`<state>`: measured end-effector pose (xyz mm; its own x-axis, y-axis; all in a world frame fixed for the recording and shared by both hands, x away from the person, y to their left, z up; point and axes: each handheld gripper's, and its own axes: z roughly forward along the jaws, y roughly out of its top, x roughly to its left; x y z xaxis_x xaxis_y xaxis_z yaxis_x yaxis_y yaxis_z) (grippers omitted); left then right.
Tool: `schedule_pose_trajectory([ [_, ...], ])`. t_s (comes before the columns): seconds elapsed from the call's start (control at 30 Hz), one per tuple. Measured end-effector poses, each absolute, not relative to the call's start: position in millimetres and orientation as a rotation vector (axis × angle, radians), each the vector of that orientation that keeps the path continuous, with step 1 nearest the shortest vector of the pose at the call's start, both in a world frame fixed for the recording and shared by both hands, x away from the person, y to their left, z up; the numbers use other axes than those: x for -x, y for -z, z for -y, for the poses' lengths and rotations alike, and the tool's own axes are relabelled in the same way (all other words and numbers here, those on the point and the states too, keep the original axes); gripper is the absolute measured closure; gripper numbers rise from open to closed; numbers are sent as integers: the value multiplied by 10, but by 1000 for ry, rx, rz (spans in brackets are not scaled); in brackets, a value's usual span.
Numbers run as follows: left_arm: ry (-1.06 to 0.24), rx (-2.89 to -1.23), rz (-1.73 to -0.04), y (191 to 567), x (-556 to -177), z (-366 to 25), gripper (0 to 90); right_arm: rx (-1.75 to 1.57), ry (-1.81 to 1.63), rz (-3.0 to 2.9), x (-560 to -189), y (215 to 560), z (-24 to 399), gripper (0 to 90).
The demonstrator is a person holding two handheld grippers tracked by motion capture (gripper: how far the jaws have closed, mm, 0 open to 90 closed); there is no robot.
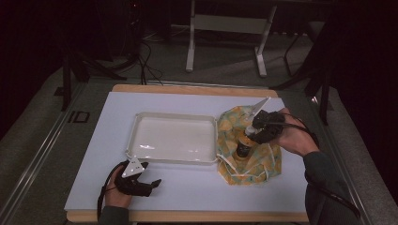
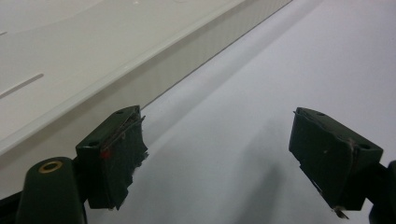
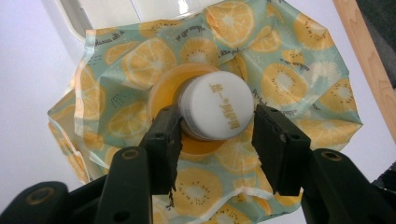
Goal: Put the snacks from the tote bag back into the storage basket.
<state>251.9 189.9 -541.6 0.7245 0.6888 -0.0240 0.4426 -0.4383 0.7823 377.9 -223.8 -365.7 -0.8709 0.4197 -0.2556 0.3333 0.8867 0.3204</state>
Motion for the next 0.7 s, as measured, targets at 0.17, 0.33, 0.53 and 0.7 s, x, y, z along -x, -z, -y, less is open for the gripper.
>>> schedule_pose_trajectory([
  [0.17,-381,-2104,-854,5416,-2519,-1899,180,-555,-357,-2772,-3823,3641,2197,534],
  [0.33,-382,-2104,-853,5415,-2519,-1900,180,-573,-346,-2817,-3881,3621,2175,531],
  [0.53,-382,-2105,-851,5415,-2518,-1900,180,-585,-341,-2844,-3923,3623,2098,549],
  [0.7,-381,-2105,-851,5415,-2518,-1900,180,-593,-302,-2861,-3939,3594,2072,581],
])
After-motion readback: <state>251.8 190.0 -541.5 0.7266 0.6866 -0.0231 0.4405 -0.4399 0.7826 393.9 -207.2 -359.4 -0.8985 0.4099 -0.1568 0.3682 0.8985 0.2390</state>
